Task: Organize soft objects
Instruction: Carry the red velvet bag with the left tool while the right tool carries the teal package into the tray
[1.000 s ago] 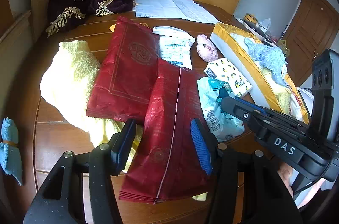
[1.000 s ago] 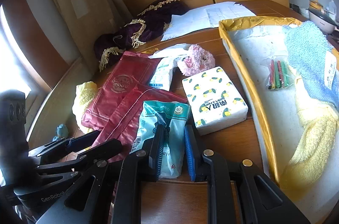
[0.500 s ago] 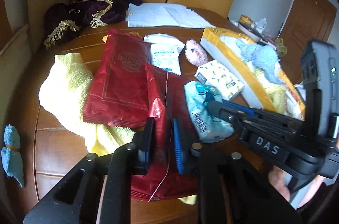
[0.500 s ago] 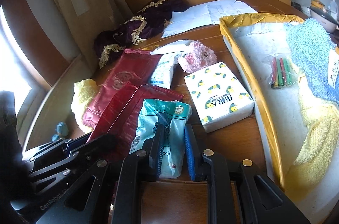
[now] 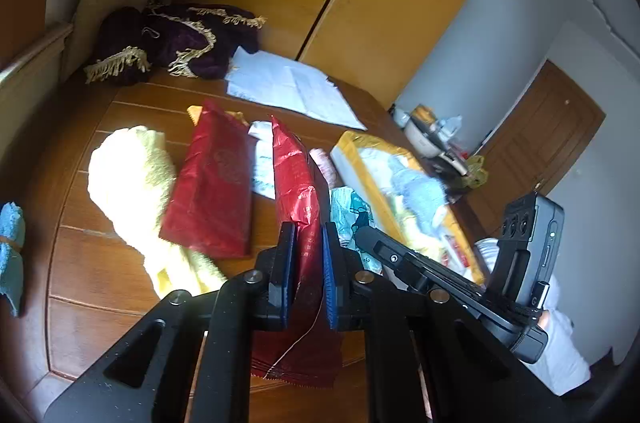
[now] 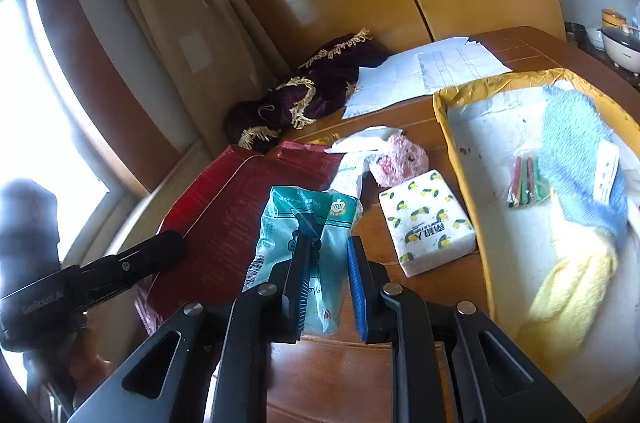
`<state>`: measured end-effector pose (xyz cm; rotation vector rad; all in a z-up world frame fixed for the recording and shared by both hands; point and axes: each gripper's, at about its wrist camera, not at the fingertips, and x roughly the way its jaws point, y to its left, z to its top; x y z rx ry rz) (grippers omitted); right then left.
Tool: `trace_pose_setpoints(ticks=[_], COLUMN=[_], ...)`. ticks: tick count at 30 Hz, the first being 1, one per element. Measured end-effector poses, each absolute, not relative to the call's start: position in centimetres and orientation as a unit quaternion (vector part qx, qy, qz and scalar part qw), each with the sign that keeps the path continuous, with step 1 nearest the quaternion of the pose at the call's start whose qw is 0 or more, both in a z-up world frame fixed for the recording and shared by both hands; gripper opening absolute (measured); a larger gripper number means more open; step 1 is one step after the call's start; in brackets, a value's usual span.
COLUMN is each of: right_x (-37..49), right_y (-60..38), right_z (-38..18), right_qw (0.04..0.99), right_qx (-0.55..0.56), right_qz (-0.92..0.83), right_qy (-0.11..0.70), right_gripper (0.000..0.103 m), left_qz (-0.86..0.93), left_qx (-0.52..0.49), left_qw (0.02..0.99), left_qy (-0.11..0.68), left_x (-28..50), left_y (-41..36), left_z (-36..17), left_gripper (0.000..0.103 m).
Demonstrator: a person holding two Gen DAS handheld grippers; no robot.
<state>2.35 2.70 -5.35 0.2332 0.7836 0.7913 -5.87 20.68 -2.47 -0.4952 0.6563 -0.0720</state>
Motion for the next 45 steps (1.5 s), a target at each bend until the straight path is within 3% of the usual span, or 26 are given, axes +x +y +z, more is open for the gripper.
trace_pose_setpoints(ticks=[11,17,22,28,31,34,41,45], right_x=[5.3,9.2,14.0,18.1,18.6,18.5,18.6,19.0], right_y=[-3.1,-6.8,-9.4,-10.3,-9.5,-8.3,-8.8,-9.4], right_z=[-2.0,0.7,0.7,-3.1,-4.7,-5.9,-6.2,-6.9], right_qw=[0.812,0.858,0.892,0.891,0.877,0.866,0.868,0.860], right_qx=[0.147,0.097,0.058,0.032,0.022,0.004,0.022,0.045], right_qz=[0.421,0.354,0.249,0.177,0.191,0.207,0.207,0.206], right_qy=[0.377,0.358,0.374,0.417,0.440,0.456,0.451,0.465], right_gripper=[0.019,0.019,0.019,0.018,0.009,0.007,0.008,0.009], left_qz=[-0.051,-0.080,-0.115,-0.107,-0.108,-0.096,-0.072,-0.048], left_qx=[-0.293,-0.306,-0.332,-0.344,-0.343,-0.342,-0.339,-0.328], left_qw=[0.923,0.921,0.900,0.878,0.873,0.871,0.874,0.876], left_qy=[0.245,0.227,0.259,0.316,0.328,0.340,0.342,0.350], left_x=[-5.4,-0.8,6.2,12.8,13.6,14.2,14.1,14.3], left_y=[21.0,18.8,15.9,12.8,11.9,11.3,11.3,11.3], left_z=[0.4,1.3,0.3,-3.2,-4.8,-6.1,-7.1,-7.9], left_gripper=[0.010,0.010,0.010,0.010,0.010,0.010,0.012,0.019])
